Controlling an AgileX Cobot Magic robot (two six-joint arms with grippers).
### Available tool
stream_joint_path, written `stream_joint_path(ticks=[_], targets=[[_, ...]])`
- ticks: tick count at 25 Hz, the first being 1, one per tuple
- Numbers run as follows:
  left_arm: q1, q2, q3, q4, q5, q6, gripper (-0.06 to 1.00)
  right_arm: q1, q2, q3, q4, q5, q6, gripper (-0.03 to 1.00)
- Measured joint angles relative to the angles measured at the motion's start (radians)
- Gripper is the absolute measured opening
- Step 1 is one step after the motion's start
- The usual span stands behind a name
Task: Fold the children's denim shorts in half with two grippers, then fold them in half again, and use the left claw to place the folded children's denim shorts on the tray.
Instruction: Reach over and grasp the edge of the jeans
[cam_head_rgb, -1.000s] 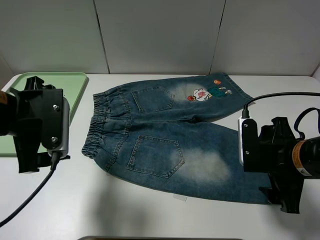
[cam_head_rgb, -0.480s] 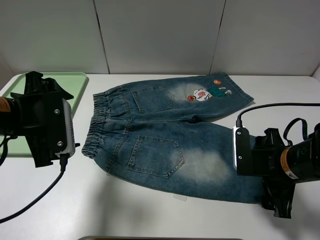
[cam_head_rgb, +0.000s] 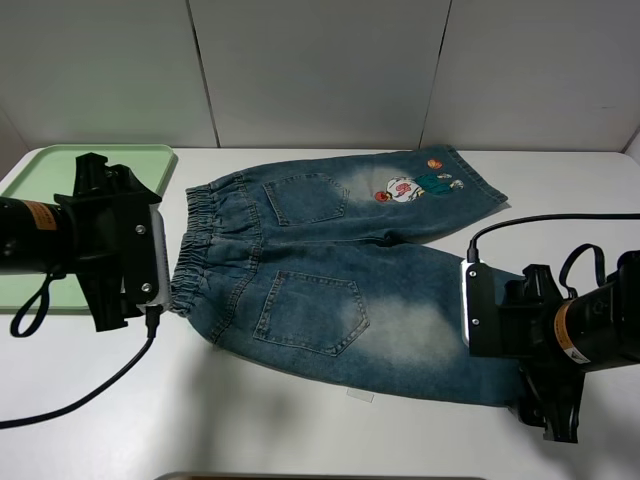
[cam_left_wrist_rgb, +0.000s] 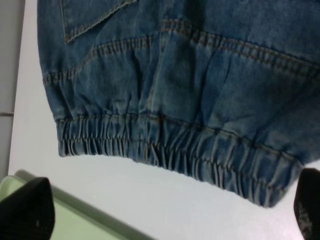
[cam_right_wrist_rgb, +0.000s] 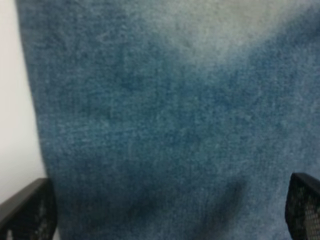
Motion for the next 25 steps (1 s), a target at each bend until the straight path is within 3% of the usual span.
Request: stream_joint_path(ticks=[11, 18, 22, 25], targets=[[-0.036, 0.146, -0.001, -0.001, -0.148, -0.044, 0.95, -0.001, 0.002, 0.021, -0.014, -0.045, 0.002, 0.69], [-0.036, 0.150, -0.001, -0.001, -0.168, -0.045, 0.95, -0.001, 0.081, 0.002, -0.081, -0.043, 0.013, 0.69], [-0.036, 0.150, -0.001, -0.001, -0.171, -0.065, 0.95, -0.001, 0.106, -0.018, -0.108, -0.037, 0.040, 0.58], [-0.036, 0.150, -0.001, -0.001, -0.172, -0.070, 0.95, -0.001, 0.121, -0.019, -0.132, -0.041, 0.051, 0.39]])
